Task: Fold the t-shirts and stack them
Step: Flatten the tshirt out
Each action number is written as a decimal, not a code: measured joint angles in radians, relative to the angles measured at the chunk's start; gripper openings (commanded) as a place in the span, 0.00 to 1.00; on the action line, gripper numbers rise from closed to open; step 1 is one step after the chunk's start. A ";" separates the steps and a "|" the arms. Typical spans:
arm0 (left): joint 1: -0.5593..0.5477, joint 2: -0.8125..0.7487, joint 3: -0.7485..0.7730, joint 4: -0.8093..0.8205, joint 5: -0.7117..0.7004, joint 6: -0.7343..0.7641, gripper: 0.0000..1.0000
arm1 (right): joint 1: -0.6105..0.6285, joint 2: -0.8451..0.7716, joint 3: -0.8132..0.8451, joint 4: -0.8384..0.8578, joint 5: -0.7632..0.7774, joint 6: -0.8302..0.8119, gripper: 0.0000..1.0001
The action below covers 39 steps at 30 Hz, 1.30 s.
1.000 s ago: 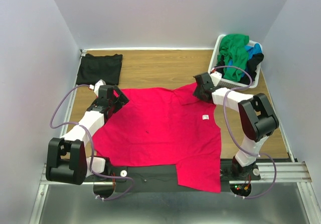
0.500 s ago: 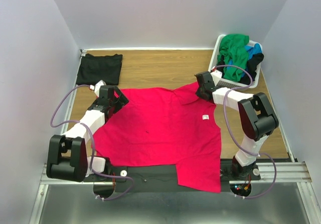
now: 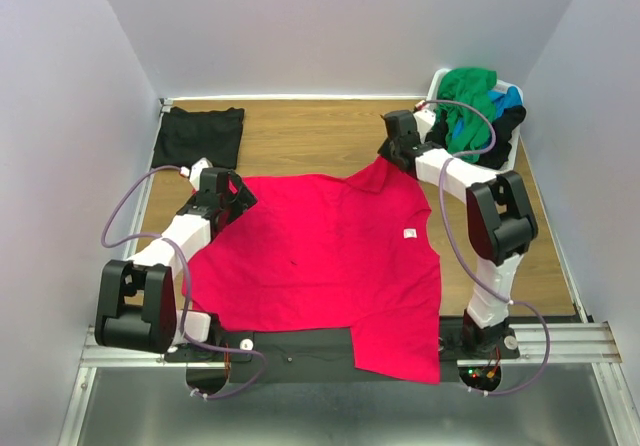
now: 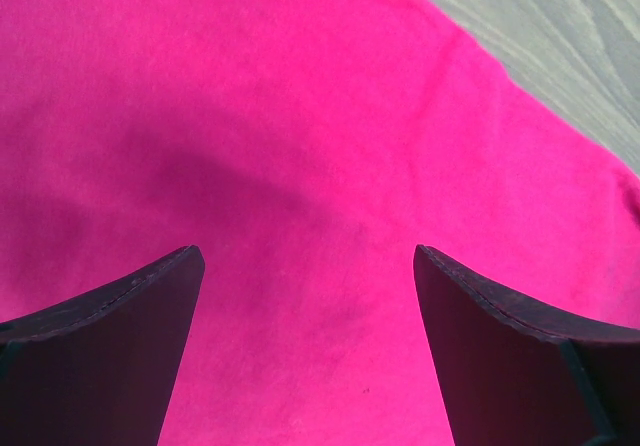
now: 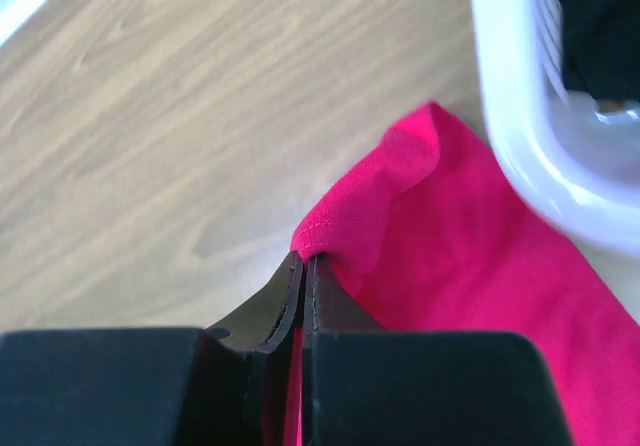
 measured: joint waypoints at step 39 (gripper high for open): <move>0.000 0.092 0.048 0.027 0.018 0.060 0.99 | -0.038 -0.011 -0.026 -0.010 -0.363 -0.083 1.00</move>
